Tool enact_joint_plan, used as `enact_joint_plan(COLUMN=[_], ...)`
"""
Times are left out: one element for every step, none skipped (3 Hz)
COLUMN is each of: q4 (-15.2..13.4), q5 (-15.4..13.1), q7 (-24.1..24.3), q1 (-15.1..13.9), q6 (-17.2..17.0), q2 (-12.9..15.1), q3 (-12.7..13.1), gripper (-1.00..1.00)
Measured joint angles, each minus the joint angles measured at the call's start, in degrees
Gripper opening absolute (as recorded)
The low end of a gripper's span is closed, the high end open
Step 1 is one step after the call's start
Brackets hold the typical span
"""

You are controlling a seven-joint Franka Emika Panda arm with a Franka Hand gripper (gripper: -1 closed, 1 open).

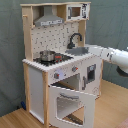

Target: Play with the kitchen

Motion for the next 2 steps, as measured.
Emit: enact_joint_plan(q4=[0.97, 2.45], q5=[0.0, 0.01], q7=[-6.14, -12.14], q1=[-1.13, -2.53], q6=[0.45, 0.73], q2=[1.23, 2.85], q3=[-2.02, -4.33], gripper=[1.0, 1.0])
